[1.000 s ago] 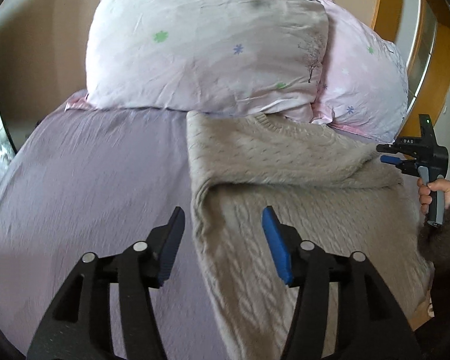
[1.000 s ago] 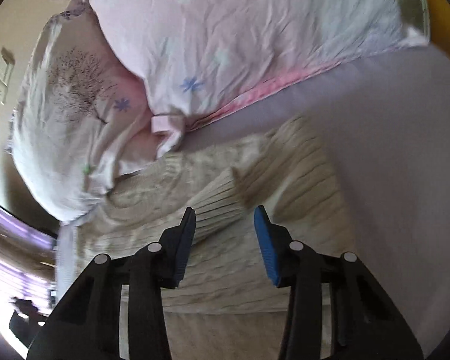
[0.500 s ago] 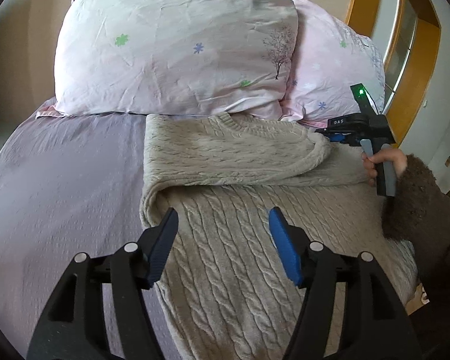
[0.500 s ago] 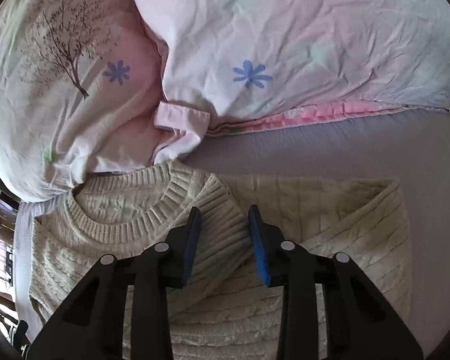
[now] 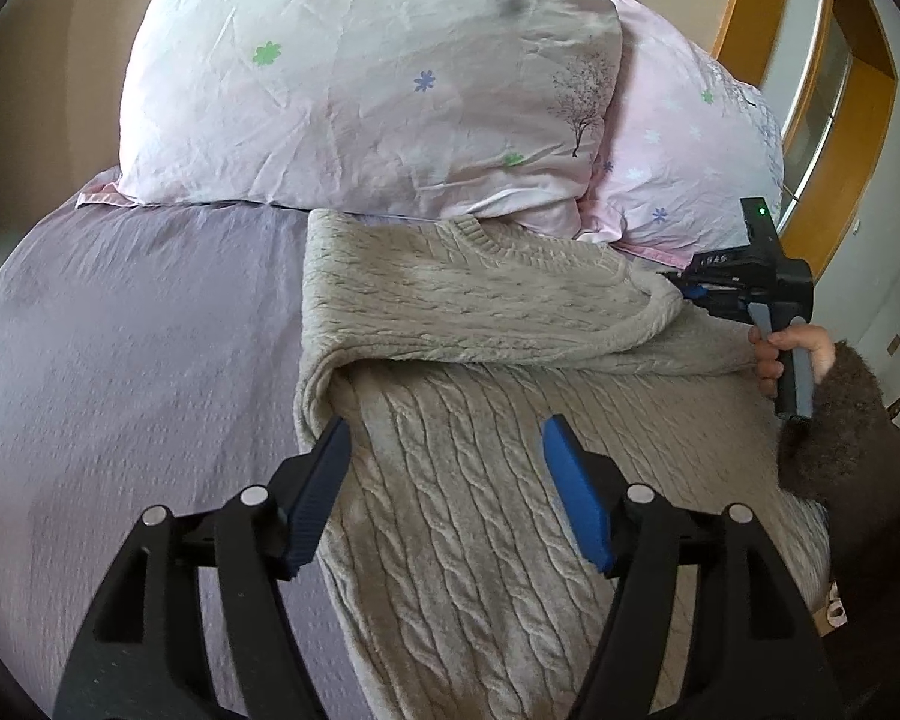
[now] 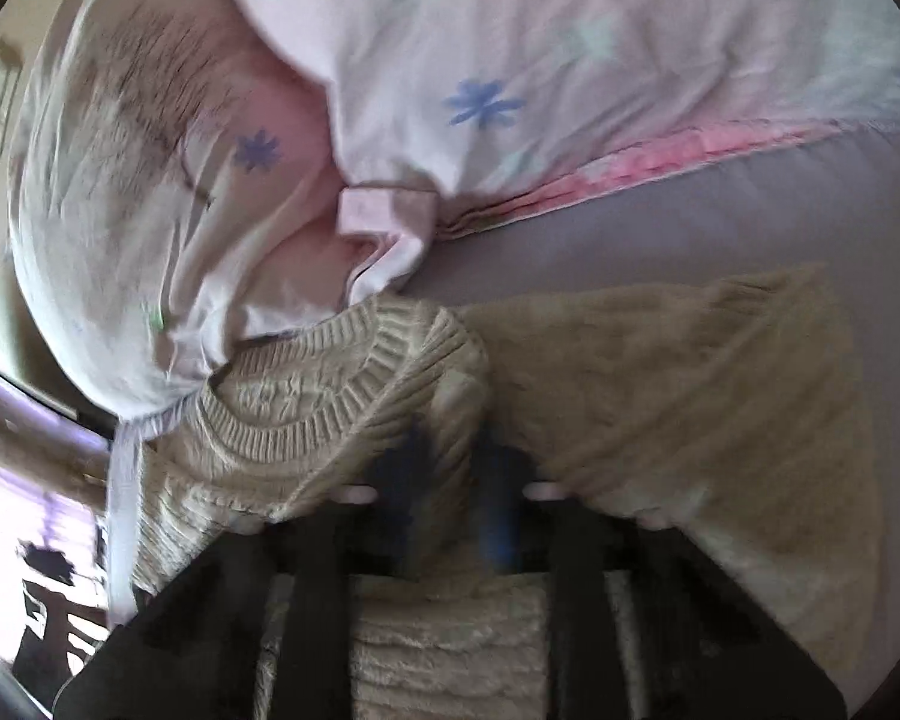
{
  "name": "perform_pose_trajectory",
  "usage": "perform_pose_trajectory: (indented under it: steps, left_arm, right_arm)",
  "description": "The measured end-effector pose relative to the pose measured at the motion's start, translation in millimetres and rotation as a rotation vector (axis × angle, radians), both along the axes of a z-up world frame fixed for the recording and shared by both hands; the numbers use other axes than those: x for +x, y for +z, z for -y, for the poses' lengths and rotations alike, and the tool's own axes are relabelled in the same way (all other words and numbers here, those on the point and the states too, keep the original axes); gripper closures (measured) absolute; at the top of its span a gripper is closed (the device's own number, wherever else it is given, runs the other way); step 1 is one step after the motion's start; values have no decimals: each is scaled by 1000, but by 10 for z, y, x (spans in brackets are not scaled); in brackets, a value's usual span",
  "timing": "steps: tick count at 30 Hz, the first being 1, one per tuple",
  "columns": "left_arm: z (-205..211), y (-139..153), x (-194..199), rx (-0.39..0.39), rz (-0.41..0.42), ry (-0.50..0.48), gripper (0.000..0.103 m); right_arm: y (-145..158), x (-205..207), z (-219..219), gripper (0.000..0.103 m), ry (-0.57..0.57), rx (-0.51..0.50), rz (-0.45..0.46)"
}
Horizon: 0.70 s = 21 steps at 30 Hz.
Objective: Fold small clothes
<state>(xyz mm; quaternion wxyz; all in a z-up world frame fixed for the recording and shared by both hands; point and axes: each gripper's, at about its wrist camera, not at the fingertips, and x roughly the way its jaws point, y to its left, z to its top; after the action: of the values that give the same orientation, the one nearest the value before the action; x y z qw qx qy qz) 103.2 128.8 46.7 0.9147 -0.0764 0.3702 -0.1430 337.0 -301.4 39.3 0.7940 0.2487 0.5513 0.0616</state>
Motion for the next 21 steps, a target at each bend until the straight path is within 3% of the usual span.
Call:
perform_pose_trajectory:
  steps: [7, 9, 12, 14, 16, 18, 21]
  left_arm:
    - [-57, 27, -51, 2, 8, 16, 37]
    - [-61, 34, -68, -1, 10, 16, 36]
    - [-74, 41, -123, -7, 4, 7, 36]
    - [-109, 52, -207, -15, -7, 1, 32]
    - [-162, 53, -307, -27, -17, -4, 27]
    - [-248, 35, -430, -51, -38, -14, 27]
    - [-344, -46, -635, -106, -82, -39, 27]
  right_arm:
    - [691, -283, 1, 89, -9, -173, 152]
    - [736, -393, 27, 89, -6, -240, 128]
    - [507, -526, 121, 86, 4, -323, -6]
    - [414, -711, 261, 72, -28, -276, -48]
    - [470, -964, 393, 43, -52, -227, -20]
    - [586, -1273, 537, 34, -65, -168, 23]
    - [660, -1739, 689, 34, -62, -112, 29]
